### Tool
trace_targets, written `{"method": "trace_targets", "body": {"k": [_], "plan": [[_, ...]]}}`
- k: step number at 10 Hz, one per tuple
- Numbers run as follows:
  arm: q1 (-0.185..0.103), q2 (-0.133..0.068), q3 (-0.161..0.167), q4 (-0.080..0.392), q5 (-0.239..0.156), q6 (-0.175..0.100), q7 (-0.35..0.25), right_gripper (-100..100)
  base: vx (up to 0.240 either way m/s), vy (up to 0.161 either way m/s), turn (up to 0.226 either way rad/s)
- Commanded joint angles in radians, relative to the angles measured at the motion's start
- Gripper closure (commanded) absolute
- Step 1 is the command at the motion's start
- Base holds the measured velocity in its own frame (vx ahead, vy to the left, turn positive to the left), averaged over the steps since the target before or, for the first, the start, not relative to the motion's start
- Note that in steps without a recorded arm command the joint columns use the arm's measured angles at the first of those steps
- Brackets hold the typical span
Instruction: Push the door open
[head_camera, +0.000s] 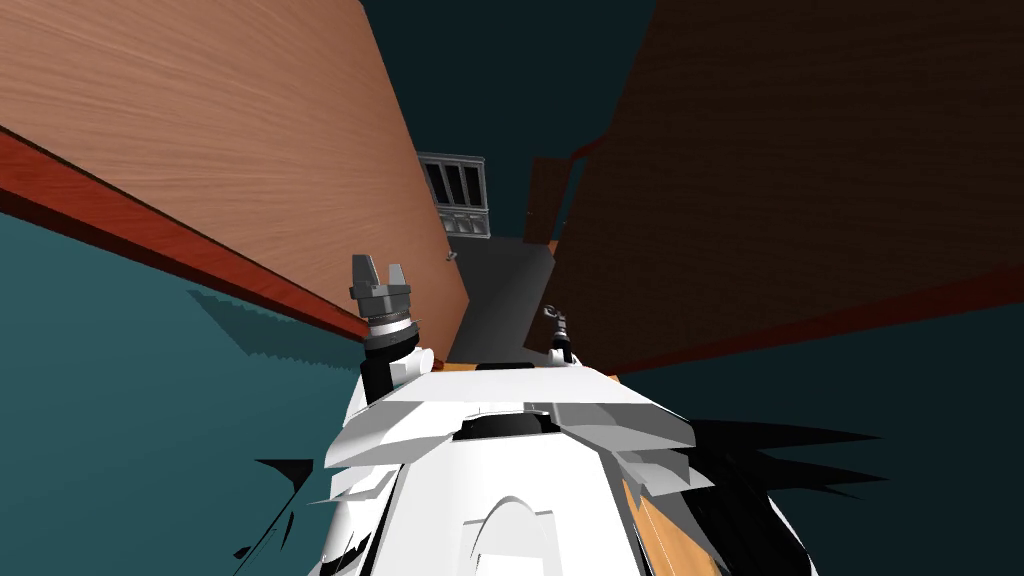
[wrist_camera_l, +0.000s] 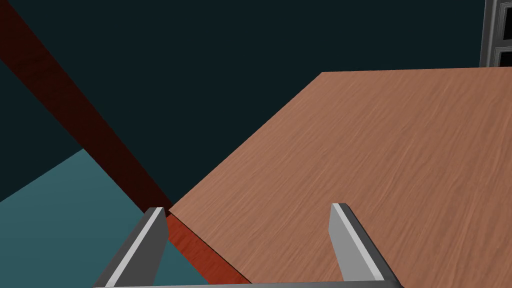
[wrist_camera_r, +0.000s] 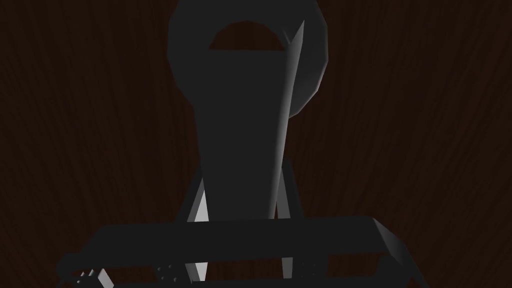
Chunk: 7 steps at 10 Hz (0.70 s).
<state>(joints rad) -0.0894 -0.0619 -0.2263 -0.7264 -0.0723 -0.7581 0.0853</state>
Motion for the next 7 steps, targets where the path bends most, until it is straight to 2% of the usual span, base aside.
{"method": "trace_targets", "body": {"k": [1,3,7], "plan": [[-0.009,-0.018,-0.030,0.012,-0.015,-0.016,0.006,100,0.147,0.027,-0.052],[-0.008,-0.019,-0.041,0.012,-0.021,-0.016,0.009,100,0.161,0.060,-0.054],[-0.007,-0.015,-0.089,0.012,-0.049,-0.016,0.022,100,0.196,0.048,-0.073]]}}
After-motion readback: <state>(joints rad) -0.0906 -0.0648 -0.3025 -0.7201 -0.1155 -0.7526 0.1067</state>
